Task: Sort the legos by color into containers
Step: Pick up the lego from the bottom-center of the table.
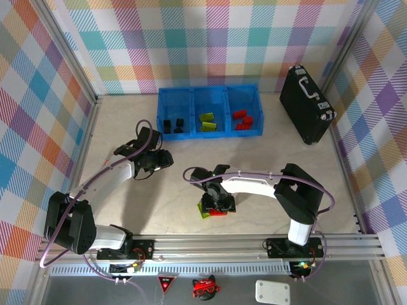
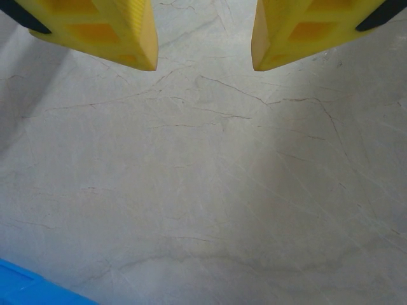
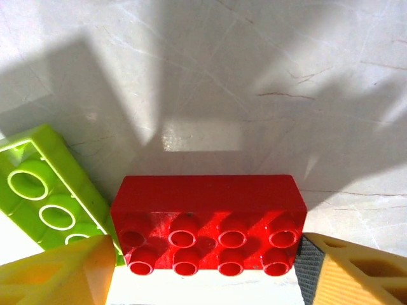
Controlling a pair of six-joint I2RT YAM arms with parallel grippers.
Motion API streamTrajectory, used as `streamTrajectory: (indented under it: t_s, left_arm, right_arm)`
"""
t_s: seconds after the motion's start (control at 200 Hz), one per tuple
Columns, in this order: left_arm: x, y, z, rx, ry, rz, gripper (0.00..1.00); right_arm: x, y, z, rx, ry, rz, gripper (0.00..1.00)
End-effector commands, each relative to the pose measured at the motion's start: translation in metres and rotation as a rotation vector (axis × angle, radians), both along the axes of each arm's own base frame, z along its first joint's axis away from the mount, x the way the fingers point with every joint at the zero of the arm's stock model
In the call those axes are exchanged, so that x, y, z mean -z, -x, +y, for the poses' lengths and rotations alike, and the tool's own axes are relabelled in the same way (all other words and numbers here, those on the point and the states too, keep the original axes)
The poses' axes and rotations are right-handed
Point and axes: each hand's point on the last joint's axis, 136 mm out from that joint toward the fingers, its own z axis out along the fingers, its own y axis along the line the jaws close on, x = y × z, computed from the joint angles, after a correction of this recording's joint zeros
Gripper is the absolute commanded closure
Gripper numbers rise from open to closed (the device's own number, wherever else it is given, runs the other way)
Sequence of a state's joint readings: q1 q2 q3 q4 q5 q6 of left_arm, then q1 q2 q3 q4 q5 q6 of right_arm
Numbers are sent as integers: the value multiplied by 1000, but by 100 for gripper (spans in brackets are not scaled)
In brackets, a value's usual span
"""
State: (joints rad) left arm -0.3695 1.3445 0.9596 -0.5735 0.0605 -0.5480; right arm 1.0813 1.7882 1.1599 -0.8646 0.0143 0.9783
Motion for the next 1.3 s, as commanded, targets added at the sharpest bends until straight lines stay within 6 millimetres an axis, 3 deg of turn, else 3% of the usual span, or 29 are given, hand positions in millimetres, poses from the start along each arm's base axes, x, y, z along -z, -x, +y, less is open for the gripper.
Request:
streamTrajectory:
  t_s: [0.0, 0.18, 0.905, 1.295]
  left_arm:
    - [-7, 3, 5, 6, 0, -15, 57]
    - [-6, 3, 4, 7, 4, -14, 57]
    - [-8, 2, 4, 2, 5, -9, 56]
    - [-7, 3, 2, 4, 18, 0, 56]
  right_arm:
    - [-1, 0, 1, 4, 7, 3, 28]
    - [0, -2, -2, 9, 9, 6, 32]
    - [15, -4, -14, 33, 27, 18, 28]
    - [5, -10, -17, 34, 14, -8, 33]
